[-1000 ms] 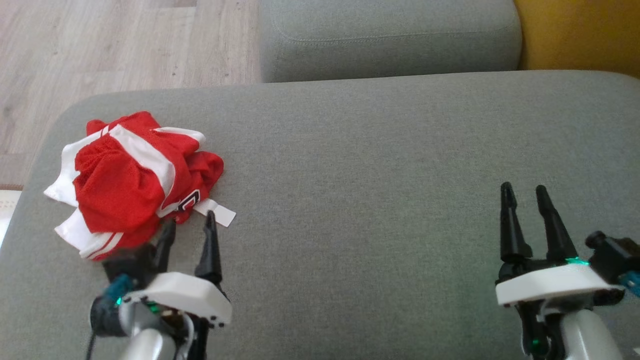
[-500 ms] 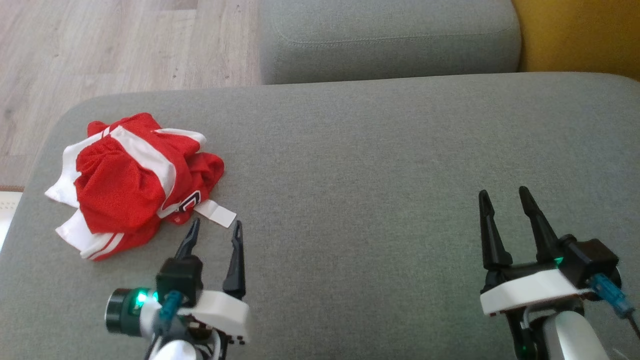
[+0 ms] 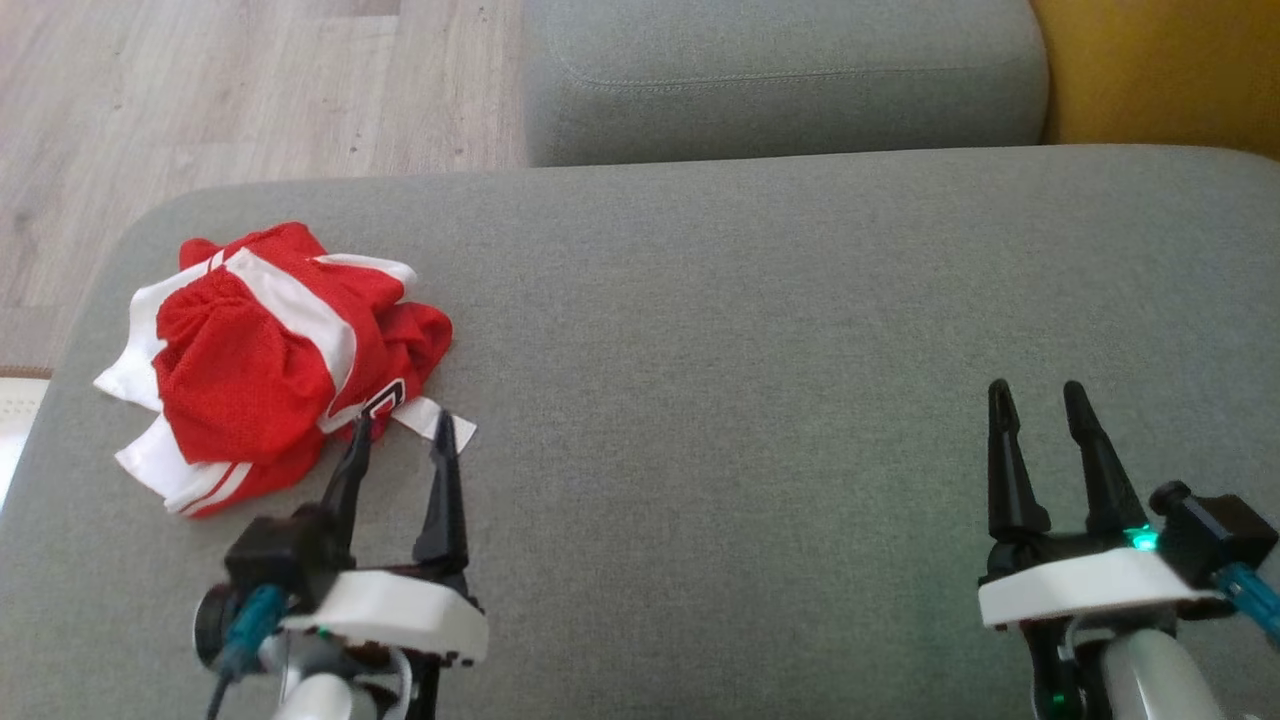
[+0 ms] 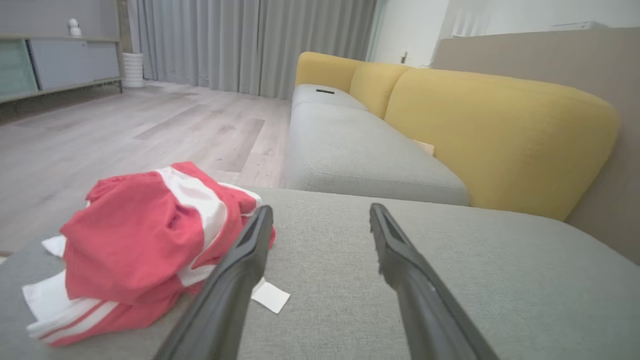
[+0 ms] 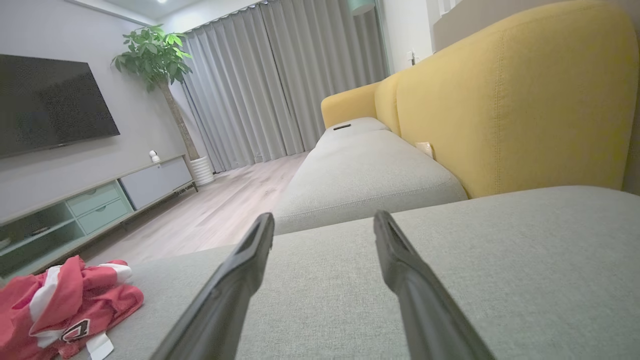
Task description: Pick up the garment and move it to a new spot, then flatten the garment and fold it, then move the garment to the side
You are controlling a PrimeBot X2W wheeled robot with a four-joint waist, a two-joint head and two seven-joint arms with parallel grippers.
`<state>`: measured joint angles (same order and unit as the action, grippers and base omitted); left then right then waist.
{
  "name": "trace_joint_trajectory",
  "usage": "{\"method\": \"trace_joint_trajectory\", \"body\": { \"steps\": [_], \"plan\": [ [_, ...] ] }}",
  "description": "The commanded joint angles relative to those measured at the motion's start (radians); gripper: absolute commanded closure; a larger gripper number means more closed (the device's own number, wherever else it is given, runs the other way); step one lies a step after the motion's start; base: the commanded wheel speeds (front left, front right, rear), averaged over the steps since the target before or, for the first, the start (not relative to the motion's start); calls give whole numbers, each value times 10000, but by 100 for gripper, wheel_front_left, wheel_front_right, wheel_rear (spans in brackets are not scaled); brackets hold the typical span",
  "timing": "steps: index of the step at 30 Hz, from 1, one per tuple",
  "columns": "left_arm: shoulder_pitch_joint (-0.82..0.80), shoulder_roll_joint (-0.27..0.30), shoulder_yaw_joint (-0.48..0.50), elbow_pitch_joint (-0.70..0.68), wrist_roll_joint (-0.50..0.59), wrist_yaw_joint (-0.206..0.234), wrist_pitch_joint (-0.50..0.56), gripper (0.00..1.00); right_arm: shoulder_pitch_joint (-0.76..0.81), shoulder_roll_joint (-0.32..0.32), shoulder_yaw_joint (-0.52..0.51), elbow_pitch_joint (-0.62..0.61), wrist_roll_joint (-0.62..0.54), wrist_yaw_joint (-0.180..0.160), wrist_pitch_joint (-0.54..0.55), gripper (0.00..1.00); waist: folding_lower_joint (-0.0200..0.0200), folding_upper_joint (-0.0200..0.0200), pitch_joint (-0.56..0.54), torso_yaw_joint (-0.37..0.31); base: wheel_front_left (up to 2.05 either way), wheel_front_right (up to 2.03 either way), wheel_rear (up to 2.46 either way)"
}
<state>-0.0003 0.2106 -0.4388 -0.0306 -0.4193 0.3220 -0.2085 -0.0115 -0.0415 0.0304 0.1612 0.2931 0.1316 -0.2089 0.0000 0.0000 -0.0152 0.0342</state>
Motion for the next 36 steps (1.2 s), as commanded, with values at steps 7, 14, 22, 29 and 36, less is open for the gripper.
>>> {"method": "trace_joint_trajectory", "body": {
  "steps": [7, 14, 22, 29, 36],
  "plan": [
    [273, -1084, 1908, 268, 915, -1798, -341, 0, -367, -83, 328, -192, -557, -9, -336, 0, 0, 0, -67, 15, 0, 0, 0],
    [406, -1515, 2483, 744, 2220, -2648, -532, 0, -303, -87, 463, -165, -1354, -9, -529, 0, 0, 0, -132, 12, 0, 0, 0],
    [440, -1598, 2775, 778, 2185, -2842, -532, 0, -317, -87, 405, -107, -1436, -9, -529, 0, 0, 0, -121, -47, 0, 0, 0],
    [431, -1602, 2736, 692, 2035, -2783, -532, 0, -337, -87, 358, -15, -1523, -9, -529, 0, 0, 0, -93, -67, 0, 0, 0],
    [418, -1603, 2868, 679, 1937, -2645, -532, 0, -352, -87, 504, -7, -1485, -9, -529, 0, 0, 0, -100, 137, 0, 0, 0]
  ]
}}
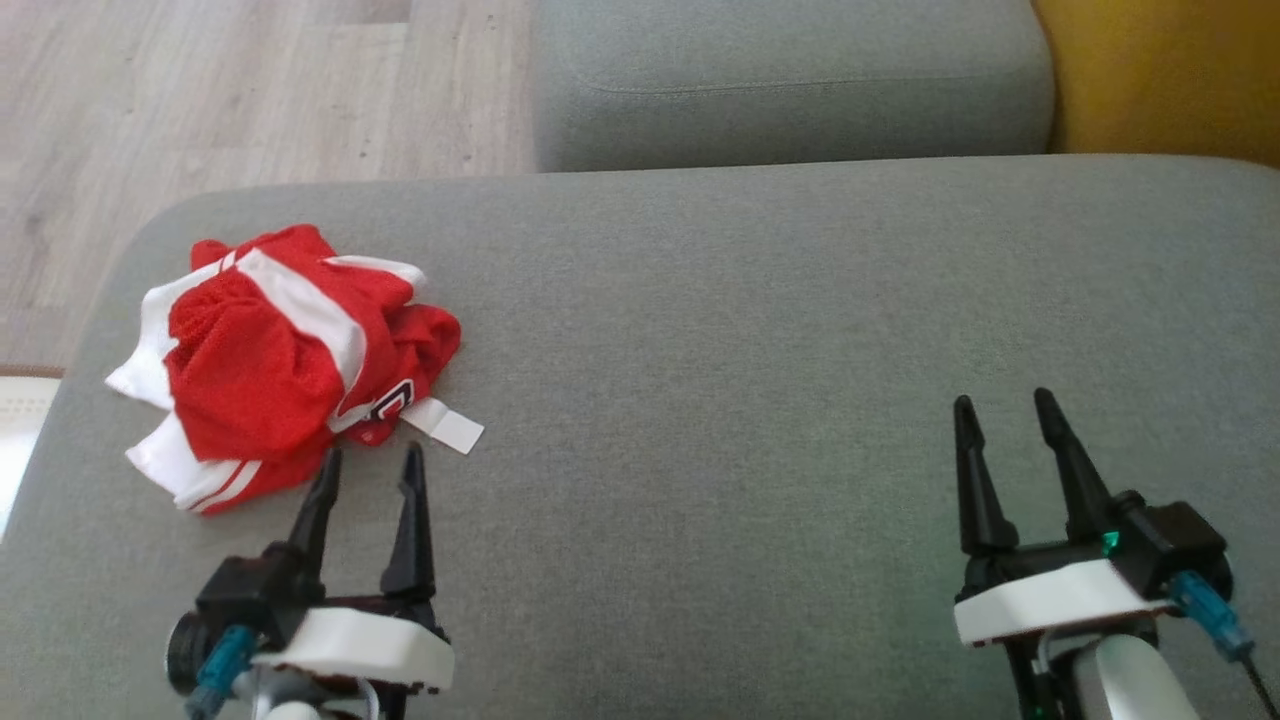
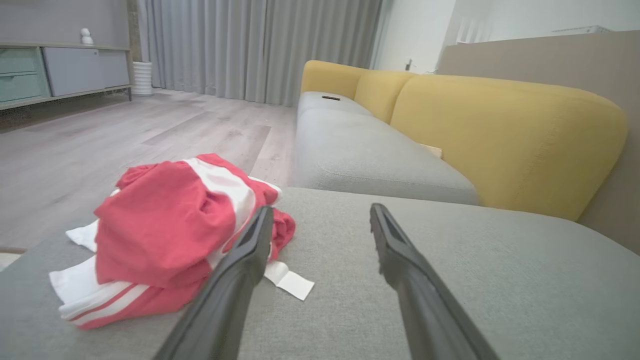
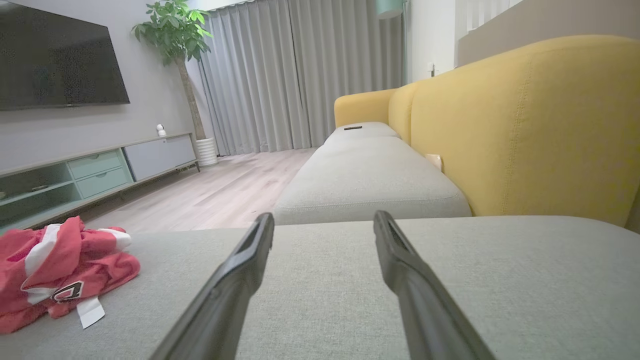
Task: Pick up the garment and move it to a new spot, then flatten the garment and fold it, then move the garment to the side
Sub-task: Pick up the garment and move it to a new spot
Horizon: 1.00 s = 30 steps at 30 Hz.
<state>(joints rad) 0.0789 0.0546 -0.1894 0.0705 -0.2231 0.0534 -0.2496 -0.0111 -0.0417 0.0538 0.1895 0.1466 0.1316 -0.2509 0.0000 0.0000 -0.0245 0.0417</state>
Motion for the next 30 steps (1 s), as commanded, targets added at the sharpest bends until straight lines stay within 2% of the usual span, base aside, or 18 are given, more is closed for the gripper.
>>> {"method": "trace_joint_trajectory", "body": {
  "steps": [1, 22, 30],
  "plan": [
    [-376, -42, 419, -324, -18, 51, -122, 0, -360, -85, 336, -279, -11, -9, -109, 0, 0, 0, -13, 121, 0, 0, 0],
    [-302, -43, 1387, -376, 347, -110, -122, 0, -276, -85, 1357, -166, 462, -9, -109, 0, 0, 0, -216, 2435, 0, 0, 0],
    [-262, -43, 1554, -391, 363, -130, -122, 0, -269, -85, 1602, -131, 579, -9, -109, 0, 0, 0, -206, 2958, 0, 0, 0]
  ]
}}
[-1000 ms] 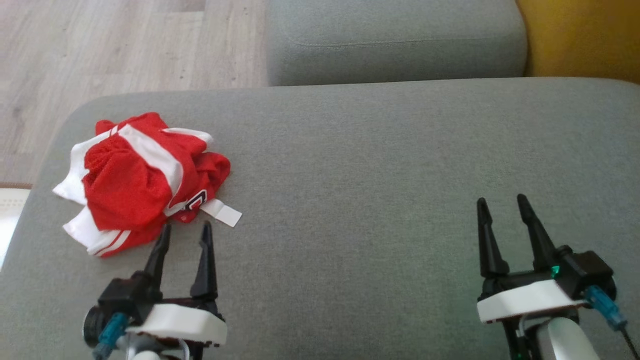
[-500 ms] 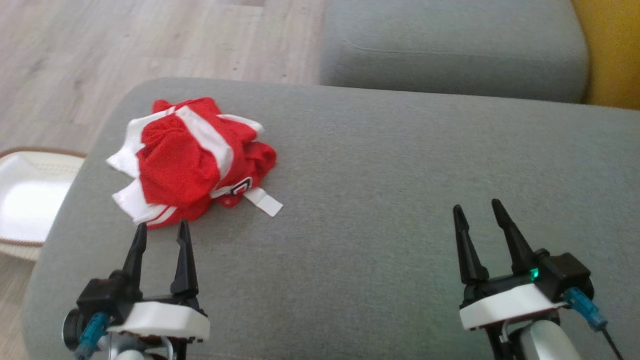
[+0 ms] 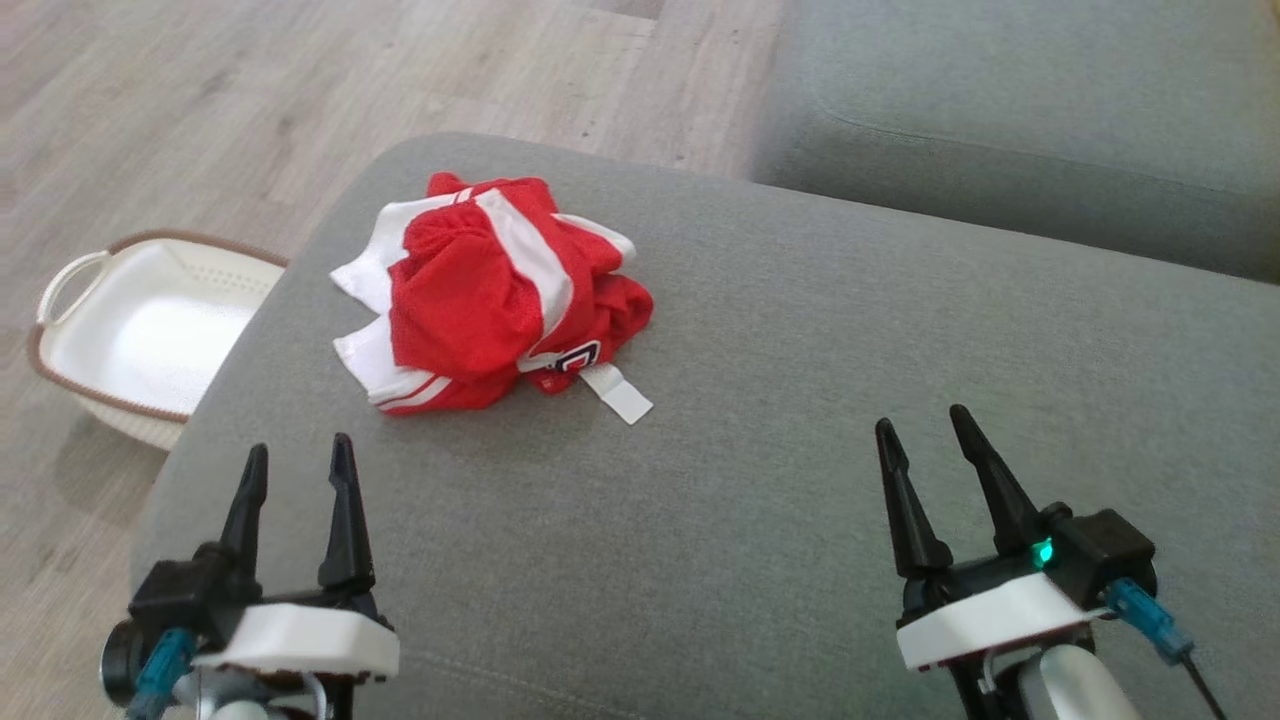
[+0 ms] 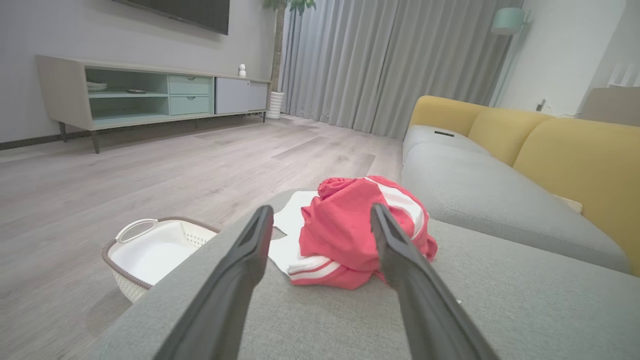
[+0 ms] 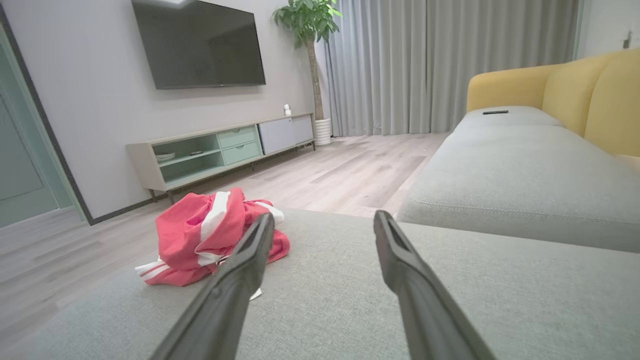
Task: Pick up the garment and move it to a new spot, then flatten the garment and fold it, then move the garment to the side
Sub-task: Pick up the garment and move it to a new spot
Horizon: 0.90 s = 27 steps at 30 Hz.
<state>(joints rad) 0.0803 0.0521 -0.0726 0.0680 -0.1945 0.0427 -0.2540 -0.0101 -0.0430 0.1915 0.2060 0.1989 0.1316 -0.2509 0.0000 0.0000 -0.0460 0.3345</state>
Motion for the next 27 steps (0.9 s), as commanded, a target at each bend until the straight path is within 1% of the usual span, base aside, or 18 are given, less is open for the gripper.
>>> {"method": "trace_joint_trajectory", "body": {
  "steps": [1, 5, 10, 12, 14, 15, 18, 22, 23, 24, 27],
  "plan": [
    [-284, -18, 393, -366, 82, -42, -78, 0, -273, -72, 231, -295, 58, -9, -109, 0, 0, 0, 26, 81, 0, 0, 0],
    [-306, -18, 449, -374, 105, -69, -78, 0, -255, -72, 265, -272, 46, -9, -109, 0, 0, 0, 79, 132, 0, 0, 0],
    [-379, -18, 673, -287, 266, -137, -78, 0, -273, -72, 253, -236, 4, -9, -109, 0, 0, 0, 194, -31, 0, 0, 0],
    [-497, -18, 803, -155, 294, -265, -78, 0, -286, -72, 193, -241, -28, -9, -109, 0, 0, 0, 272, -122, 0, 0, 0],
    [-695, 58, 799, 70, 504, -635, -78, 0, -316, -72, 133, -267, -82, -9, -109, 0, 0, 0, 405, -239, 0, 0, 0],
    [-826, 195, 696, 251, 682, -848, -78, 0, -342, -72, 84, -290, -120, -9, -109, 0, 0, 0, 497, -291, 0, 0, 0],
    [-1499, 622, 417, 915, 1086, -1210, -78, 0, -456, -72, -91, -351, -243, -9, -109, 0, 0, 0, 870, -459, 0, 0, 0],
    [-2946, 1164, 311, 2028, 916, -1503, 25, 0, -726, -72, -186, -519, -425, -9, -109, 0, 0, 0, 1531, -735, 0, 0, 0],
    [-3369, 1343, 223, 2243, 855, -1568, 193, 0, -800, -72, -203, -571, -476, -9, -109, 0, 0, 0, 1722, -805, 0, 0, 0],
    [-4211, 1686, -33, 2677, 620, -1666, 728, 0, -937, -72, -290, -655, -565, -9, -109, 0, 0, 0, 2036, -908, 0, 0, 0],
    [-5437, 2215, -519, 3306, -82, -1721, 1737, 0, -1144, -72, -379, -789, -678, -9, -109, 0, 0, 0, 2486, -1072, 0, 0, 0]
  ]
}}
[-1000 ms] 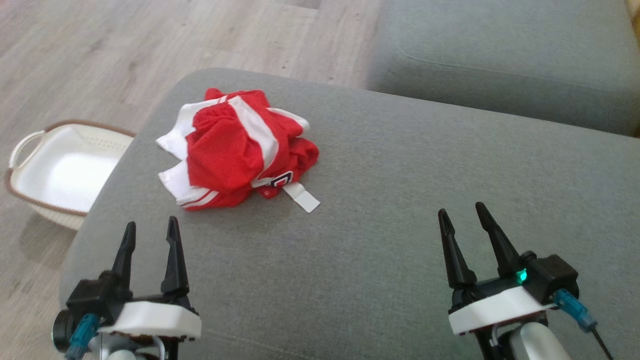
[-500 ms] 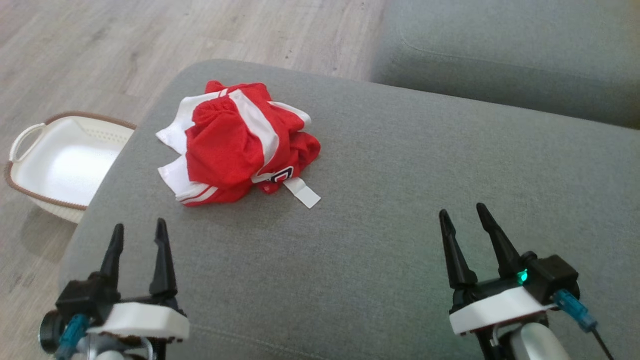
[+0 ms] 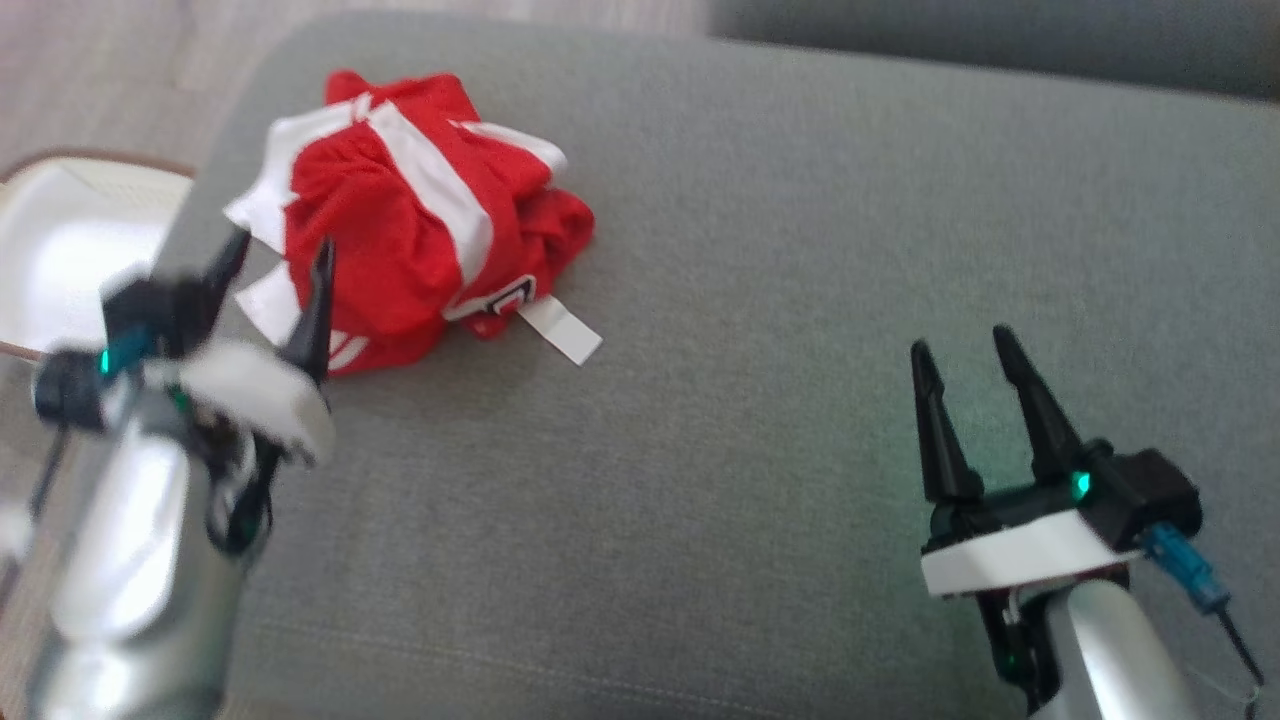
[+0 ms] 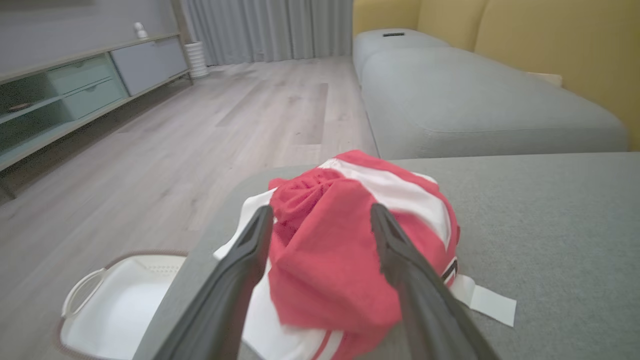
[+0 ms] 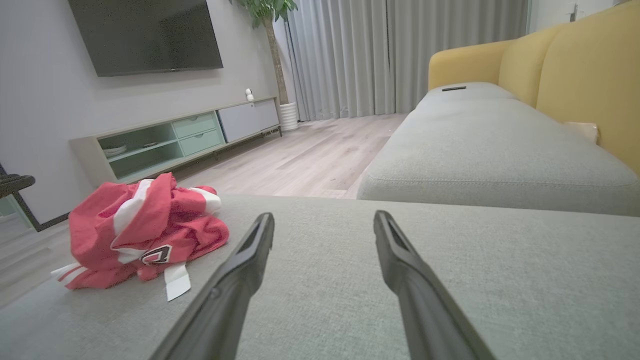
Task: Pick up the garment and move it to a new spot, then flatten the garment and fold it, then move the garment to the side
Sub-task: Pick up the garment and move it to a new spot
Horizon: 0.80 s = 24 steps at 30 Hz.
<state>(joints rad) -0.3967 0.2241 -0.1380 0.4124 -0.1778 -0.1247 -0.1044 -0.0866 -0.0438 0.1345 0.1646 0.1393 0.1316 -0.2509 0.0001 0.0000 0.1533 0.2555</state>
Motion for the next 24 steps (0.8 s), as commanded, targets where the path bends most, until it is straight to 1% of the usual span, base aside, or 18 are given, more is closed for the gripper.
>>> {"method": "trace_joint_trajectory", "body": {
  "steps": [1, 3, 5, 9, 12, 16, 20, 21, 22, 23, 24],
  "plan": [
    [-1054, 746, -203, 42, -523, -51, 579, 0, -448, -64, 176, -410, -118, -9, -109, 0, -1, 0, 617, -341, 0, 0, 0],
    [-1778, 1295, -758, 385, -997, -54, 1154, 0, -585, -64, 162, -487, -175, -9, -109, 0, -1, 0, 875, -459, 0, 0, 0],
    [-2455, 1722, -1206, 728, -1474, -56, 1664, 0, -713, -64, 129, -573, -221, -9, -109, 0, -1, 0, 1135, -567, 0, 0, 0],
    [-3597, 2331, -1999, 1388, -2502, -57, 2588, 0, -968, -64, 63, -687, -289, -9, -109, 0, -1, 0, 1619, -773, 0, 0, 0],
    [-4260, 2721, -2508, 1897, -2980, -58, 2935, 0, -1092, -64, 42, -736, -355, -9, -109, 0, -1, 0, 1915, -891, 0, 0, 0],
    [-4828, 2952, -3042, 2603, -3429, -58, 3203, 0, -1205, -64, -72, -744, -523, -9, -109, 0, -1, 0, 2222, -980, 0, 0, 0],
    [-5026, 2966, -3418, 3032, -3678, -58, 3327, 0, -1267, -64, -118, -748, -532, -9, -109, 0, -1, 0, 2319, -995, 0, 0, 0],
    [-5070, 2971, -3536, 3152, -3788, -58, 3371, 3, -1274, -64, -116, -742, -523, -9, -109, 0, -1, 0, 2336, -995, 0, 0, 0],
    [-5120, 2985, -3593, 3309, -3945, -58, 3416, 84, -1281, -64, -105, -738, -511, -9, -109, 0, -1, 0, 2349, -994, 0, 0, 0],
    [-5179, 2982, -3650, 3444, -4110, -58, 3449, 100, -1287, -64, -87, -732, -497, -9, -109, 0, -1, 0, 2350, -990, 0, 0, 0],
    [-5239, 2977, -3718, 3526, -4259, -58, 3413, 100, -1293, -64, -73, -723, -485, -9, -109, 0, -1, 0, 2343, -982, 0, 0, 0]
  ]
}}
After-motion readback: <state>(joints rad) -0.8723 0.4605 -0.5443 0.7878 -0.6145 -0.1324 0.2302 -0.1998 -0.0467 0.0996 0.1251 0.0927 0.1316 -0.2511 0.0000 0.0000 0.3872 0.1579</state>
